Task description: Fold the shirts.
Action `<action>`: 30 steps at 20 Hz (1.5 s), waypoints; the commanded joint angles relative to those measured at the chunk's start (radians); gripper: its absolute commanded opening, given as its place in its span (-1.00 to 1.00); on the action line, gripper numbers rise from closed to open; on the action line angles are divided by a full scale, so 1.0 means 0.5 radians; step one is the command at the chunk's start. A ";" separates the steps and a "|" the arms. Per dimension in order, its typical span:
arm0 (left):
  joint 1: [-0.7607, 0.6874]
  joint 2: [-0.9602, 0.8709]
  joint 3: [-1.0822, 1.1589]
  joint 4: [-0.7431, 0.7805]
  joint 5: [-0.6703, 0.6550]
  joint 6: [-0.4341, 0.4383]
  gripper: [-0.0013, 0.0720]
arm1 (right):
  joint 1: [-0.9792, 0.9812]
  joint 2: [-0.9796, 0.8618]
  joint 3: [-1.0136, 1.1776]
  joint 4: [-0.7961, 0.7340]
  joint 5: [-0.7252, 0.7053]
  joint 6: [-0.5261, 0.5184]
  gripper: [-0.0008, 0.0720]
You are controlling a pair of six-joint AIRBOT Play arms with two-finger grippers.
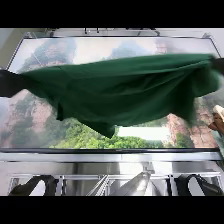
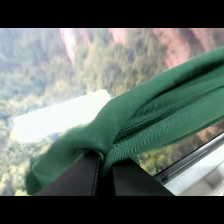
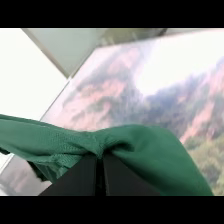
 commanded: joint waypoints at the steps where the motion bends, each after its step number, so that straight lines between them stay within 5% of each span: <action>1: -0.166 -0.365 -0.179 -0.014 -0.323 0.285 -0.88 | 0.306 -0.354 -0.208 -0.245 -0.437 0.019 -0.92; 5: -0.319 -1.296 0.242 -0.014 -0.429 0.342 -0.88 | 0.416 -1.096 -0.211 -0.303 -0.999 0.010 -0.92; 7: -0.327 -1.740 0.607 -0.019 -0.367 0.184 -0.88 | 0.385 -1.436 -0.076 -0.300 -1.093 0.009 -0.92; 8: -0.315 -1.916 0.797 -0.018 -0.307 0.062 -0.84 | 0.349 -1.576 0.031 -0.299 -1.034 -0.024 -0.69; 9: -0.286 -2.069 0.994 -0.018 -0.192 -0.024 -0.14 | 0.298 -1.670 0.137 -0.299 -0.936 -0.032 0.00; 10: -0.259 -2.173 1.158 -0.018 -0.076 -0.117 0.73 | 0.237 -1.716 0.225 -0.301 -0.837 -0.033 0.15; 11: -0.217 -2.248 1.308 -0.017 0.047 -0.194 0.97 | 0.164 -1.724 0.297 -0.314 -0.757 -0.032 0.15; 15: -0.065 -2.266 1.482 -0.014 0.442 -0.348 0.96 | -0.055 -1.665 0.392 -0.384 -0.537 -0.031 0.14; 18: -0.047 -2.078 1.082 -0.012 0.500 -0.377 0.96 | -0.039 -1.701 0.391 -0.706 -0.472 0.121 0.12; 24: -0.153 -1.588 -0.198 0.003 0.225 -0.288 0.96 | 0.100 -1.837 0.392 -0.838 -0.452 0.208 0.00; 30: -0.057 -1.390 -0.709 0.004 -0.021 -0.270 0.96 | 0.130 -1.846 0.391 -0.837 -0.404 0.206 0.00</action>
